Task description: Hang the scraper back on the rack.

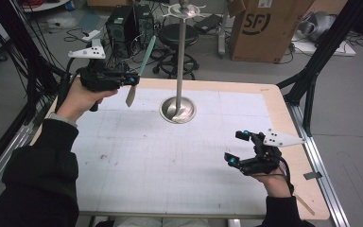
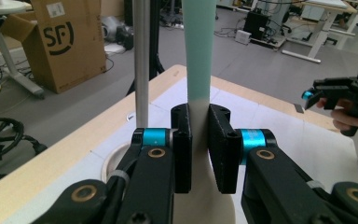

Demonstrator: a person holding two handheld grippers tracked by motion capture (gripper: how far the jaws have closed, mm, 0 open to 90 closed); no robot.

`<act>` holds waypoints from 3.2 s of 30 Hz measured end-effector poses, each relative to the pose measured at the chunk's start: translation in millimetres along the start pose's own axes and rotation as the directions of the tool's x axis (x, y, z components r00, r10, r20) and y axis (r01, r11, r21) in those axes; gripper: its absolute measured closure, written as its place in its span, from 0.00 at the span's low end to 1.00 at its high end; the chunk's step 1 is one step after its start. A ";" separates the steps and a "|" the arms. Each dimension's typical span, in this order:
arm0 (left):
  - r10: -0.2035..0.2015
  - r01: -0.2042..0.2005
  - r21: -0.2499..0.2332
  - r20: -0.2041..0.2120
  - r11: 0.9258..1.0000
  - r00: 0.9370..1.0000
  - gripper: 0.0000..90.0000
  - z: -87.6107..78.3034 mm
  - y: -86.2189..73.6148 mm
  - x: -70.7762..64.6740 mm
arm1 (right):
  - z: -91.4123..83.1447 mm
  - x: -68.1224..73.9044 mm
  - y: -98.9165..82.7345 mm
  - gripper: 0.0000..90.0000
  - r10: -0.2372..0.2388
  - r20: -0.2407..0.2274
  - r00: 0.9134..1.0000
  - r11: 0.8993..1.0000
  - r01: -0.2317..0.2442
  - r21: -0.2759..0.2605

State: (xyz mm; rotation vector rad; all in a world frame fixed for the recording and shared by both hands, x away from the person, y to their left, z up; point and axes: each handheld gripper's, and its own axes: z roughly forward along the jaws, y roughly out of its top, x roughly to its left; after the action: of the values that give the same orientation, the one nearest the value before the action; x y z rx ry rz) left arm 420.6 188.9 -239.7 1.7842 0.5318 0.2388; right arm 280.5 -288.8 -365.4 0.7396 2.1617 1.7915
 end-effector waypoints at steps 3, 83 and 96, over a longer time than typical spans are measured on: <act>-0.016 0.016 -0.040 0.022 0.999 1.000 0.89 3.7 8.5 2.2 | -1.0 -1.2 -0.5 0.06 0.003 0.007 1.000 1.000 -0.003 0.002; 0.031 -0.037 -0.116 -0.052 0.993 0.998 0.13 -16.7 -141.8 -71.5 | -10.2 2.4 -9.5 0.06 -0.003 0.088 0.996 1.000 0.005 -0.017; -0.038 0.023 -0.123 -0.119 0.992 0.992 0.13 -36.3 -182.2 -63.9 | -15.3 -10.6 -28.7 0.06 0.039 0.163 0.986 0.999 -0.040 0.006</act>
State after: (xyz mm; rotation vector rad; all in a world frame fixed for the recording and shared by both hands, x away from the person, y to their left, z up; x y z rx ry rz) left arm 307.5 225.9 -396.0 1.6492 0.6181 0.3531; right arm 275.4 -310.8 -391.2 0.9035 2.0646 1.6769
